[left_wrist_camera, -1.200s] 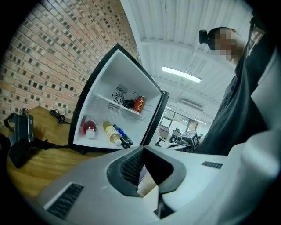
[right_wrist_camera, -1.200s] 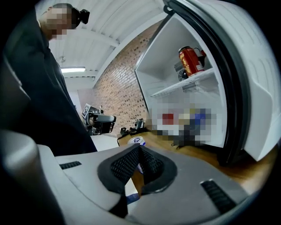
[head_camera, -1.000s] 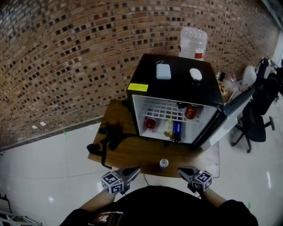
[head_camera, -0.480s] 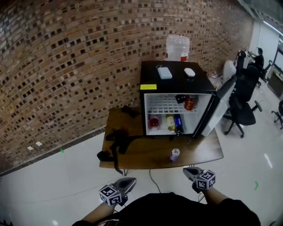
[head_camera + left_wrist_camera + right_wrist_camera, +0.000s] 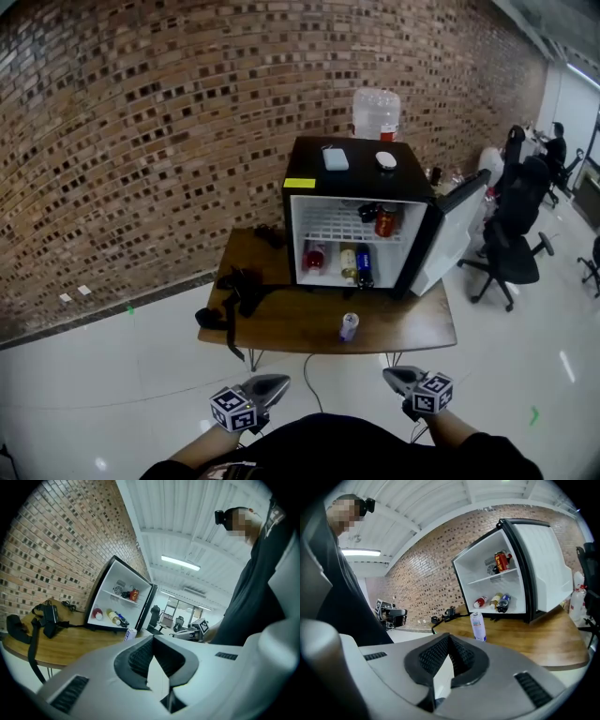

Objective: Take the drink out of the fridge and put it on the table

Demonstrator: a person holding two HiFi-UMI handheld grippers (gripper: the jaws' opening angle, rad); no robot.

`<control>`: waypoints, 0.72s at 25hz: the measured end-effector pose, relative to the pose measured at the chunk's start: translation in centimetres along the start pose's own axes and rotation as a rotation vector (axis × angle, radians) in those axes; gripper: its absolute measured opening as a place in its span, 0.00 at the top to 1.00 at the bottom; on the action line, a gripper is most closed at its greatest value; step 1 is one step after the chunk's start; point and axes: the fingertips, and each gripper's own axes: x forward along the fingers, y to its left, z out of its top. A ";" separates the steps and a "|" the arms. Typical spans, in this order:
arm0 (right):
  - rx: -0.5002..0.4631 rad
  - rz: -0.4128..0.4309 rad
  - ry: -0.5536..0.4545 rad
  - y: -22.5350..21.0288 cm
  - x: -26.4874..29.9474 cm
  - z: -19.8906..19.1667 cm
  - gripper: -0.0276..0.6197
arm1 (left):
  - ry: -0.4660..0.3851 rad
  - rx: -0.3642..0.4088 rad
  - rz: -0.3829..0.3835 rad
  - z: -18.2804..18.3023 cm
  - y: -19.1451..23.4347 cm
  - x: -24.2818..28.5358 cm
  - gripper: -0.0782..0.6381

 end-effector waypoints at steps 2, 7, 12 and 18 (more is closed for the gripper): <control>0.003 0.029 -0.010 -0.8 -3.3 -0.6 0.97 | -0.009 -0.001 0.024 -0.5 -2.8 2.2 0.89; -0.020 0.118 -0.001 -2.1 -10.5 -2.8 0.97 | -0.036 -0.028 0.064 -2.6 -10.0 7.2 0.89; -0.015 0.143 0.005 -2.4 -13.6 -4.2 0.97 | -0.030 -0.018 0.059 -3.5 -14.8 8.7 0.89; -0.006 0.109 -0.037 -0.4 -13.8 -3.7 0.97 | -0.060 0.011 0.069 -2.2 -15.2 5.1 0.89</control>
